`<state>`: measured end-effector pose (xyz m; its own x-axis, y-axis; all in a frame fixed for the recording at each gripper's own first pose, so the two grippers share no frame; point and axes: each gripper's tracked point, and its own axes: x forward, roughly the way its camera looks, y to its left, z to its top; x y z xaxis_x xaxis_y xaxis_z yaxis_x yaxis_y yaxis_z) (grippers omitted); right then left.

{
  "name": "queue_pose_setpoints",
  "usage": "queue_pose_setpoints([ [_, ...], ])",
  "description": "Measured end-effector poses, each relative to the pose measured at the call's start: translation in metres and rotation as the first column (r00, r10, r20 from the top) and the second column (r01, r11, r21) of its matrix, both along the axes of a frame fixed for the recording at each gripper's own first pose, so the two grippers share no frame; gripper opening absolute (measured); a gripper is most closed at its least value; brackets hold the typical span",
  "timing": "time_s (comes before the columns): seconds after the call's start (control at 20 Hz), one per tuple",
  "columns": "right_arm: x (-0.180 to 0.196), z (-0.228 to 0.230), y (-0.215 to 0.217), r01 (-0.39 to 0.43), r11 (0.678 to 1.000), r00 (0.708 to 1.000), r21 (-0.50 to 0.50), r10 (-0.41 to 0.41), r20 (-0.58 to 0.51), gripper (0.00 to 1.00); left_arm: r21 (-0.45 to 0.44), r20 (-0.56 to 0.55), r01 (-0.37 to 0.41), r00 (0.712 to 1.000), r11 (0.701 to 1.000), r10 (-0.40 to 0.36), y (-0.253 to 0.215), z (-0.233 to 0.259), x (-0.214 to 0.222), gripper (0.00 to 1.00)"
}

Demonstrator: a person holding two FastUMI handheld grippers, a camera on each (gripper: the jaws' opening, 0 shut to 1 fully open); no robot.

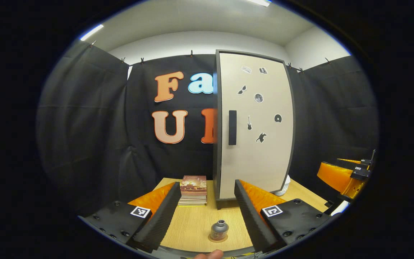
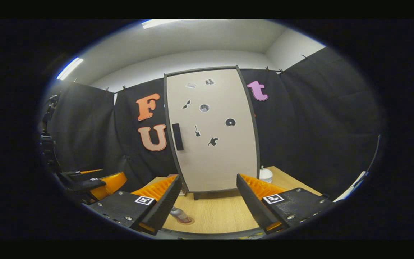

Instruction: Open the cabinet door with the right hand, grasp the bottle in the cabinet with the left hand and place it on the coaster, then close the cabinet door with the right hand.

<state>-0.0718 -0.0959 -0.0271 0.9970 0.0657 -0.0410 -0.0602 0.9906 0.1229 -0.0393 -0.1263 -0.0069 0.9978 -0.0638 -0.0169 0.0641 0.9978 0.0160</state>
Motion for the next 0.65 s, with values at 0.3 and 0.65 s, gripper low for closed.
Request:
queue_pose_setpoints([
  [0.3,0.011,0.002,-0.004,0.013,1.000,1.000,0.001,-0.013,0.017,0.94,0.000,-0.004,0.010,1.000,1.000,-0.010,-0.008,-0.002,0.003,0.95],
  [0.65,0.017,0.011,0.001,-0.008,1.000,0.999,0.011,0.007,0.039,0.94,0.007,0.006,-0.012,1.000,1.000,0.012,0.000,0.001,0.001,0.97],
])
